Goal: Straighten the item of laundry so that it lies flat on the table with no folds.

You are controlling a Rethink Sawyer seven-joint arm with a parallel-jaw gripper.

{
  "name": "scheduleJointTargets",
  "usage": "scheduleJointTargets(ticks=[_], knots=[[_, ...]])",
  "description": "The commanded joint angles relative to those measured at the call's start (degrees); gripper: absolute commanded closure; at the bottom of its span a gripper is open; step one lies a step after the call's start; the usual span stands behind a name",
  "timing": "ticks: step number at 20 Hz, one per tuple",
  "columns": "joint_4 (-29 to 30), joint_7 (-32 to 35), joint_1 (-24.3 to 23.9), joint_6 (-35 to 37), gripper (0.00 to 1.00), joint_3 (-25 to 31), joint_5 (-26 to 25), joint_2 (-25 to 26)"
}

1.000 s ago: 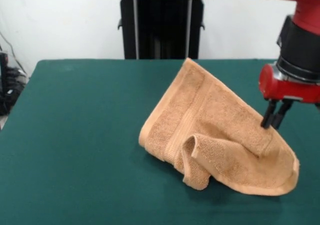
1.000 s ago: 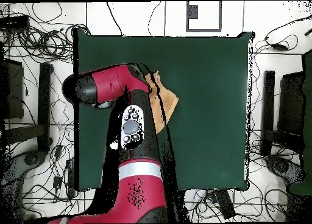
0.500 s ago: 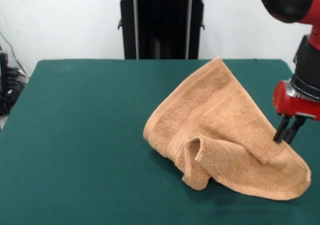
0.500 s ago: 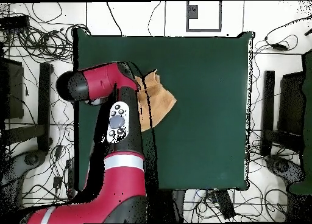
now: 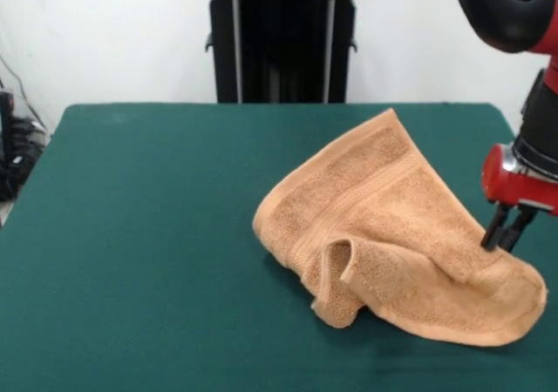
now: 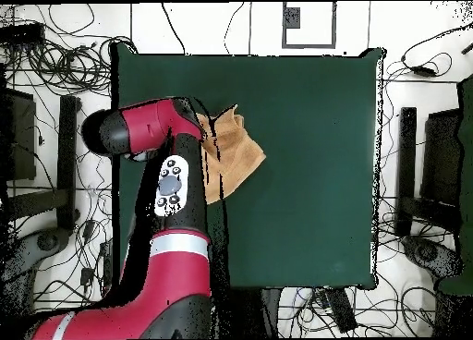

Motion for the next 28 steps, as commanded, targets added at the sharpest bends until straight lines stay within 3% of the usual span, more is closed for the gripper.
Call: scheduleJointTargets(ticks=[1,13,19,28], knots=[[-1.3,16.8,2.3,-3.2,1.00,-0.4,2.7,2.2],[-10.6,24.5,5.8,-2.5,1.00,-5.6,4.8,9.9],[-12.9,27.6,6.8,-0.8,1.00,-5.5,7.3,11.7],[-4.3,19.3,4.3,2.0,1.00,-1.6,11.1,2.7]])
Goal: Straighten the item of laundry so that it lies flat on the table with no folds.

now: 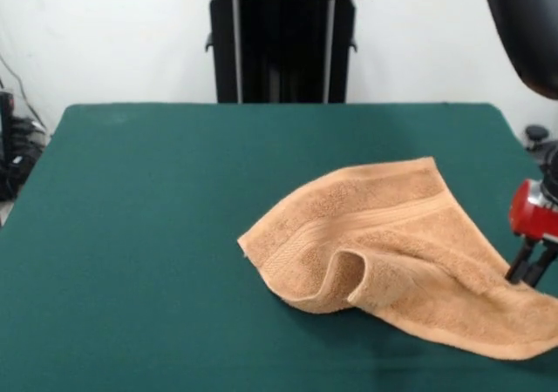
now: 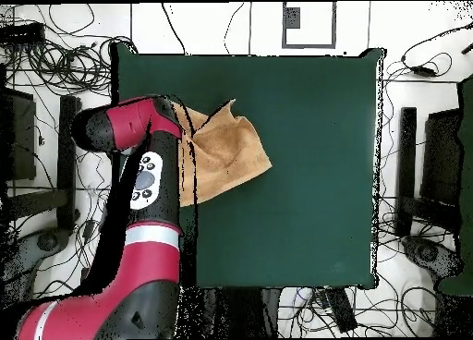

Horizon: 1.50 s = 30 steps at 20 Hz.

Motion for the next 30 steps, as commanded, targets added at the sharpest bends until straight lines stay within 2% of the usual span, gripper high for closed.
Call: scheduleJointTargets(ticks=[1,3,6,14,21,22,23,26,27,30], knots=[[7.1,7.2,-1.4,2.2,1.00,6.0,5.0,-8.1],[8.9,5.2,-2.5,2.9,1.00,6.6,5.9,-10.6],[8.8,4.5,-3.4,3.1,1.00,6.3,6.0,-11.4],[5.4,7.2,-3.0,2.9,1.00,4.7,5.8,-9.7],[7.4,8.3,-2.2,0.0,1.00,3.3,4.4,-9.6],[7.9,9.0,-2.0,-0.6,0.00,2.8,4.2,-9.6],[8.6,11.1,-1.4,-1.8,0.00,1.5,3.9,-9.5],[9.2,7.7,-1.6,-3.9,0.00,2.0,2.2,-9.2],[10.8,7.4,-1.5,-7.0,0.00,1.7,1.1,-8.9],[12.2,4.9,-2.4,-5.4,0.00,3.6,1.8,-10.0]])
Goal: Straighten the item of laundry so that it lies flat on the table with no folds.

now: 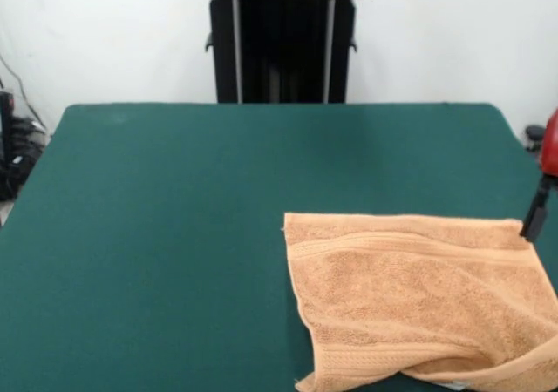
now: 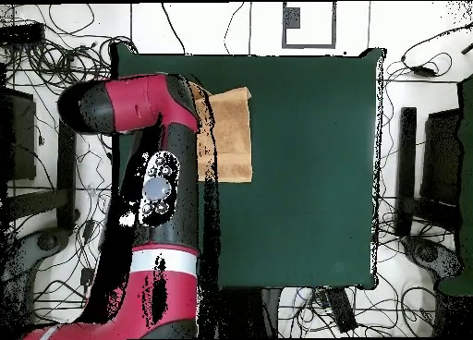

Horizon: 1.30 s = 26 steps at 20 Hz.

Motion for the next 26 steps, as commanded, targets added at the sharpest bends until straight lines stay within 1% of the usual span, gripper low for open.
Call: scheduleJointTargets(ticks=[1,7,10,11,14,15,17,21,24,26], knots=[[9.7,4.5,0.3,-3.7,0.00,4.2,-0.8,-0.2],[10.7,1.0,-1.5,-3.6,0.00,6.3,-0.3,-1.3],[12.1,-3.3,-4.1,-3.5,0.00,8.6,0.1,-3.9],[12.2,-5.6,-5.6,-2.2,0.00,9.2,0.4,-5.4],[12.3,-8.5,-7.7,-0.9,0.00,10.5,0.2,-7.0],[9.7,-13.5,-11.6,3.4,0.00,11.5,0.4,-8.6],[9.4,-15.9,-13.5,5.0,0.00,13.1,-0.3,-9.5],[7.8,-20.0,-17.4,7.2,0.00,15.7,-1.3,-10.2],[6.3,-21.8,-20.5,9.7,0.00,16.6,-2.6,-10.8],[7.3,-22.4,-21.8,9.9,0.00,17.3,-3.3,-11.9]])
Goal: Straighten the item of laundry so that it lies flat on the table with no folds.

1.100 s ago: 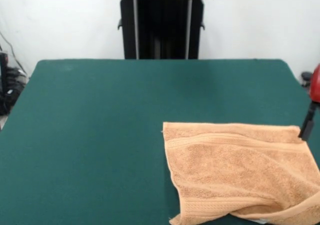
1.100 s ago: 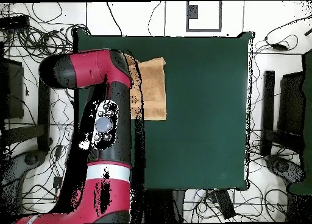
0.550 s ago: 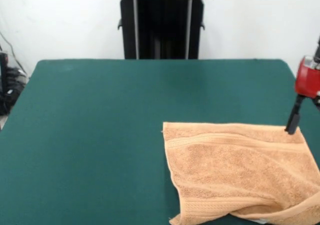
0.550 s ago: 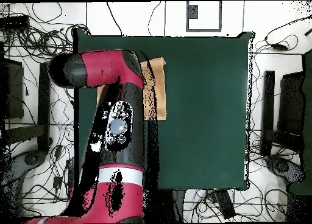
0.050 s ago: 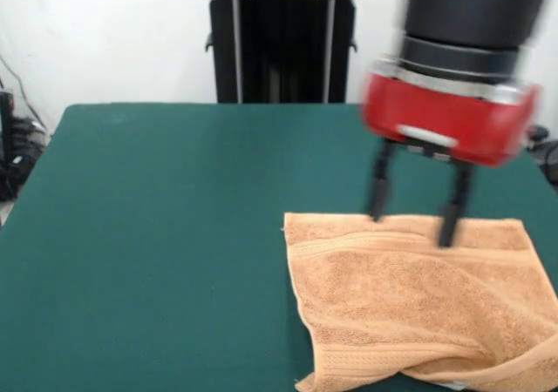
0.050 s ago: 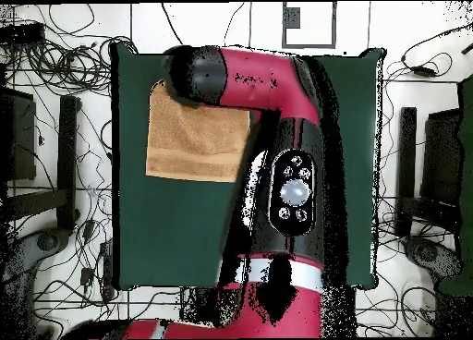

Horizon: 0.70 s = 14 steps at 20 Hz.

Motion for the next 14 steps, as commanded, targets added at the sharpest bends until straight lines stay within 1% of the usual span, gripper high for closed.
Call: scheduleJointTargets(ticks=[1,5,9,14], knots=[[4.1,-22.4,-4.7,9.2,0.00,10.1,-3.3,-3.2],[8.9,-21.6,-5.5,6.8,0.00,10.5,-4.2,-5.7],[11.8,-19.6,-5.6,6.3,0.00,10.5,-4.4,-7.0],[13.2,-17.0,-5.2,6.4,0.00,9.6,-5.4,-7.7]])
